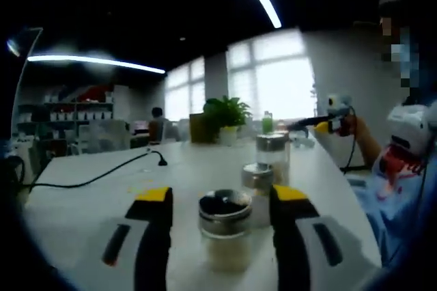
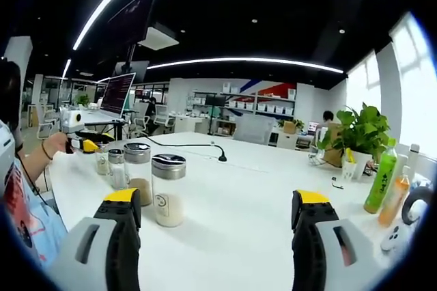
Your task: Rotate the seasoning bottle until the label or dispensing opening points toward the visible target arrow and the bottle remains upright within the marked orientation range
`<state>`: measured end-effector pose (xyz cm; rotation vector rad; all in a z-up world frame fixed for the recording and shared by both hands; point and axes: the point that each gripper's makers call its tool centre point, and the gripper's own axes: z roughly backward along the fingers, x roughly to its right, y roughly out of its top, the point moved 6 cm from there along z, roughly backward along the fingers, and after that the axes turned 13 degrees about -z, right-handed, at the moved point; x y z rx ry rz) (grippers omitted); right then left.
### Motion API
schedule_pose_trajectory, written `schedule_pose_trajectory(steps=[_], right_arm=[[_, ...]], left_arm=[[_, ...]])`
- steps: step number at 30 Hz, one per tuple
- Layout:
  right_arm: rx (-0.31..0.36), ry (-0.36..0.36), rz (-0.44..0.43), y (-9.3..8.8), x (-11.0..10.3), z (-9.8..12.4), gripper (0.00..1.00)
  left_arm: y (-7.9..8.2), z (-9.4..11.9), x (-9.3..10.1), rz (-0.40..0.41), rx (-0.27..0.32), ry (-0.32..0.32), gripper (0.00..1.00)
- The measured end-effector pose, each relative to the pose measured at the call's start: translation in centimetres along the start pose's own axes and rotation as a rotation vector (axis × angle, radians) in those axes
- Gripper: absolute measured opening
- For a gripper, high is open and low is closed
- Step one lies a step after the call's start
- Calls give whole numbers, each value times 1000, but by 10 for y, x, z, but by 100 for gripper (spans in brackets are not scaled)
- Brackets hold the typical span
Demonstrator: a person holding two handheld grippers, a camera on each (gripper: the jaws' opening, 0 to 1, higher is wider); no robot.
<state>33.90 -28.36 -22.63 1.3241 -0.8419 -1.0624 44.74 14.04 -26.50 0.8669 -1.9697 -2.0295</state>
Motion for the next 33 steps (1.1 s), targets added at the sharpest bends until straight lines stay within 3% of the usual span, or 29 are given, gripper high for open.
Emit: schedule_pose_trajectory(steps=[2,5,7,9,11,12,14,17,19,22,33], right_arm=[[0,-4,-6,0,1,0,94],[28,-31,-6,4,4,2,94],[29,-39,3,5,5,4,94],[27,-41,5,4,5,4,94],[21,-36,-1,3,5,3,94],[17,-34,-4,2,5,3,94],[13,-32,-4,2,4,2,94],[19,-34,7,4,2,2,94],[19,-27,17,5,-1,2,94],[14,-19,24,4,-3,1,94],[21,-21,35,6,-2,3,96]], left_arm=[[7,6,1,-4,26,22,64],[18,12,8,117,38,74,73],[23,16,11,134,45,126,74],[22,23,17,169,-37,191,70],[30,28,17,106,-20,239,68],[33,32,17,116,-10,266,68],[35,38,18,144,-24,290,67],[37,42,22,86,-61,329,67],[39,41,25,94,-59,334,67],[36,45,24,129,-81,418,65],[30,23,38,136,-53,512,57]])
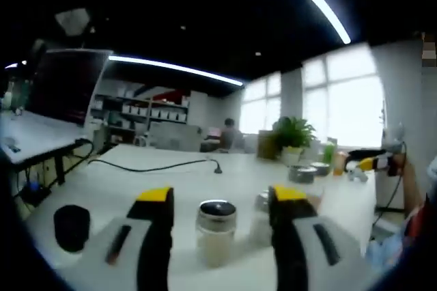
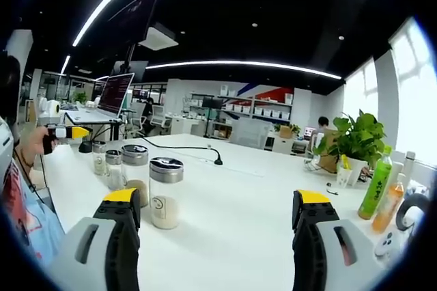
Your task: Rotate the seasoning bottle until the label or dispensing opening points toward the visible target arrow and the bottle remains upright within the marked orientation range
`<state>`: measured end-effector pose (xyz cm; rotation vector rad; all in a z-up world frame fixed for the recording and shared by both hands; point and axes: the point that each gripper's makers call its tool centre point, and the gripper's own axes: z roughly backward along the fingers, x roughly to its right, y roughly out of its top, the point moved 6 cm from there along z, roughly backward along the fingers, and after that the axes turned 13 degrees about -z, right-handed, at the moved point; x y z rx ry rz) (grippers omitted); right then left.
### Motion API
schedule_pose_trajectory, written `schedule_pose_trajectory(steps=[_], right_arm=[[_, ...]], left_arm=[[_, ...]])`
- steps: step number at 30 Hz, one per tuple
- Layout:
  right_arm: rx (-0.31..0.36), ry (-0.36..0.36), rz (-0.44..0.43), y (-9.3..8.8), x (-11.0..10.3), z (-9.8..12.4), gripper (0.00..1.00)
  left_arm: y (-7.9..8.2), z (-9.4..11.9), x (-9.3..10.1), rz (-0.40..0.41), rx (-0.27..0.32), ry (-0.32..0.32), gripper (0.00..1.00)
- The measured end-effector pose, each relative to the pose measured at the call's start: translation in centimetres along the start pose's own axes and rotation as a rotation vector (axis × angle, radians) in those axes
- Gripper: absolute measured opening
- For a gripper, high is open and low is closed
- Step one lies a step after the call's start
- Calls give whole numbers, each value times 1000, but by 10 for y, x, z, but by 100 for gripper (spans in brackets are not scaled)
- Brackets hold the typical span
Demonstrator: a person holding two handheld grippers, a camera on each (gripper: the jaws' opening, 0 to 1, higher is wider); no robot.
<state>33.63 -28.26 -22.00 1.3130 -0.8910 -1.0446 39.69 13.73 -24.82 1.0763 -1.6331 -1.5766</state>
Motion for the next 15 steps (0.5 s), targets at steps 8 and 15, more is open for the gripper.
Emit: schedule_pose_trajectory(steps=[8,15], right_arm=[[-4,2,-2,0,0,-1,96],[-8,2,-4,-1,0,-1,95]], left_arm=[[-8,-13,1,-38,-3,118,57],[-20,-25,6,-20,-33,123,57]])
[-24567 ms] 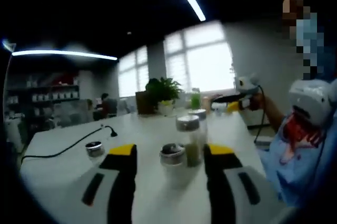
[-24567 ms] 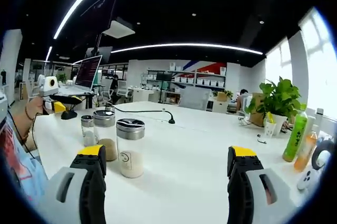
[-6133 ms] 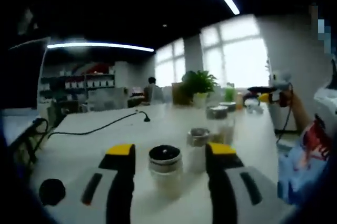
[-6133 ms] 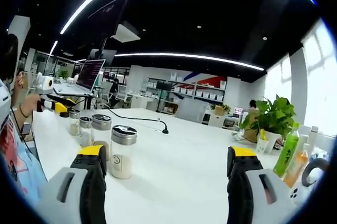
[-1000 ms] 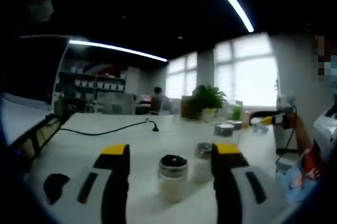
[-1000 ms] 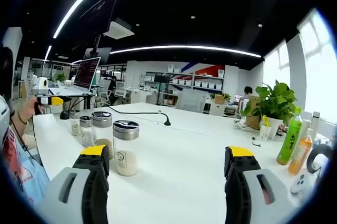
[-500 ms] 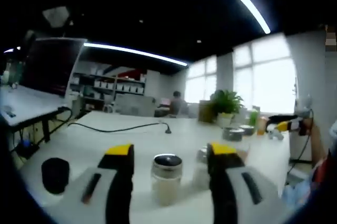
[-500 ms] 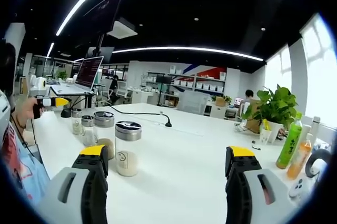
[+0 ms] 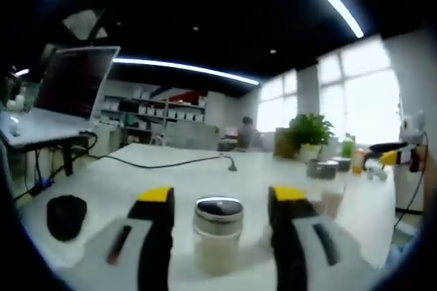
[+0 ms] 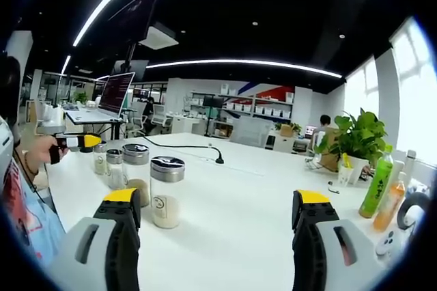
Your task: Rotate the seasoning bottle until the label or dispensing opening points toward the visible target arrow and the bottle remains upright within the marked orientation range
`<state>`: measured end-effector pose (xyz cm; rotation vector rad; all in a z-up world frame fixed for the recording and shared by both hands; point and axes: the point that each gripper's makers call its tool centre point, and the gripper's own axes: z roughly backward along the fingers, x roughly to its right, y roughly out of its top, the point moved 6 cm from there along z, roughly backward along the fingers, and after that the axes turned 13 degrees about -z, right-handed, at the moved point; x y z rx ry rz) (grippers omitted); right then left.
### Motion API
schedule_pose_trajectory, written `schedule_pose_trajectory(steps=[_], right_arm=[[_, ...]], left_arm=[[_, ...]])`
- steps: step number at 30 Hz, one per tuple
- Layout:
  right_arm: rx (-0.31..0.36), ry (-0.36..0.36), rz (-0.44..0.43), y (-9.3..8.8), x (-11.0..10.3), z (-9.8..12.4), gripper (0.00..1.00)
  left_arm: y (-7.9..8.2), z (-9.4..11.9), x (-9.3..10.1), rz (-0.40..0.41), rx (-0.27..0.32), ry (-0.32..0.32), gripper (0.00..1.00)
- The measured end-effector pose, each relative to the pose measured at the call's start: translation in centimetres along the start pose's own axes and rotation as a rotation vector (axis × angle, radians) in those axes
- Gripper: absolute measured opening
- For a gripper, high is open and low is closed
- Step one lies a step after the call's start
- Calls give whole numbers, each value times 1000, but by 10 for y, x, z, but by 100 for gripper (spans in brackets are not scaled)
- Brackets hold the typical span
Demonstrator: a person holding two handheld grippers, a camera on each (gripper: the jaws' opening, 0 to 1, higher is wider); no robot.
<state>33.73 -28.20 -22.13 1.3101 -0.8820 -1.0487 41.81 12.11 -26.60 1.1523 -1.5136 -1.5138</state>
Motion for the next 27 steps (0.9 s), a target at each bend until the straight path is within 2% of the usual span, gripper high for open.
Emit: schedule_pose_trajectory(steps=[8,11,27], right_arm=[[-6,7,-7,-2,3,-1,95],[-4,9,-8,-2,4,0,95],[-7,12,-5,-2,3,0,94]], left_arm=[[-9,-12,1,-11,-20,8,45],[-12,-12,1,-13,-30,1,35],[-12,-16,-5,-22,3,-65,34]])
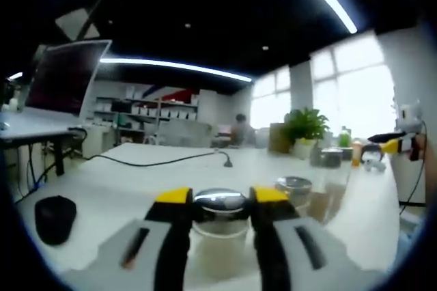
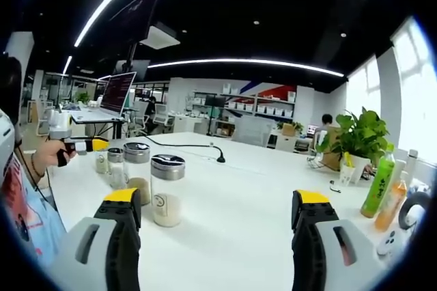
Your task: Rotate the seasoning bottle until the label or dispensing opening points toward the visible target arrow and the bottle remains upright within the marked orientation range
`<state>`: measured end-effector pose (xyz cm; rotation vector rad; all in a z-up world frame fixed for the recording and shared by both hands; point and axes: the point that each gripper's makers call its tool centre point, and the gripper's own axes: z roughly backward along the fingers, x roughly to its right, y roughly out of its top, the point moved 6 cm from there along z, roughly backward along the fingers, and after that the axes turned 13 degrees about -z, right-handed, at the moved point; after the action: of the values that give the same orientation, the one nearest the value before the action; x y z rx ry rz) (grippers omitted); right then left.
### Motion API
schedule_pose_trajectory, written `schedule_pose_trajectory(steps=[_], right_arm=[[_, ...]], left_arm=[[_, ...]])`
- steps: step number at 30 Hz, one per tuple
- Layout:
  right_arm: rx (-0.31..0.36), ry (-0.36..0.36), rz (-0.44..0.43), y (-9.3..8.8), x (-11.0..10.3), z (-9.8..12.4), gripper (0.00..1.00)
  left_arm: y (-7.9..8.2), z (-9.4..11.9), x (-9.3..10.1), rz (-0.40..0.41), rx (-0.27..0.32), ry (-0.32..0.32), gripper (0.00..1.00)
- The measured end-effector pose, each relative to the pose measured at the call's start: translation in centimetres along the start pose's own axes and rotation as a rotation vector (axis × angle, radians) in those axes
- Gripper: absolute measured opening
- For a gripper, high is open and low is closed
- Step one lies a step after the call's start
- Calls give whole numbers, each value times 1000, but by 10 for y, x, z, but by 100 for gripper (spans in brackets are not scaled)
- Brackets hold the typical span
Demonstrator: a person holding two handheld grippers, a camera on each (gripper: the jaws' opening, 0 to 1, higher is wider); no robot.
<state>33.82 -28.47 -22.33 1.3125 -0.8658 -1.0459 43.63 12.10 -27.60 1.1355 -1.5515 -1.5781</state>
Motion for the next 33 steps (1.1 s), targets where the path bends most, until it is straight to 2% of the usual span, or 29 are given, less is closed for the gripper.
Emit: schedule_pose_trajectory(steps=[11,16,19,27,29,31,33], right_arm=[[-3,1,-2,0,-1,-1,94],[0,15,-3,0,-4,-2,94],[-2,21,-5,0,-6,-3,94],[-13,22,-12,-3,-6,-4,94],[-12,24,-15,-3,-6,-4,94],[-15,27,-18,-4,-6,-4,94],[-19,29,-23,-5,-6,-5,93]], left_arm=[[-2,0,-2,-6,36,-84,34],[-2,-1,-3,-8,36,-135,34],[-2,0,-2,-58,24,-162,34],[-3,0,-4,-53,32,-225,34],[-3,0,-4,-54,38,-255,34],[-3,0,-3,-57,33,-329,34],[-3,-1,-8,-51,31,-353,34]])
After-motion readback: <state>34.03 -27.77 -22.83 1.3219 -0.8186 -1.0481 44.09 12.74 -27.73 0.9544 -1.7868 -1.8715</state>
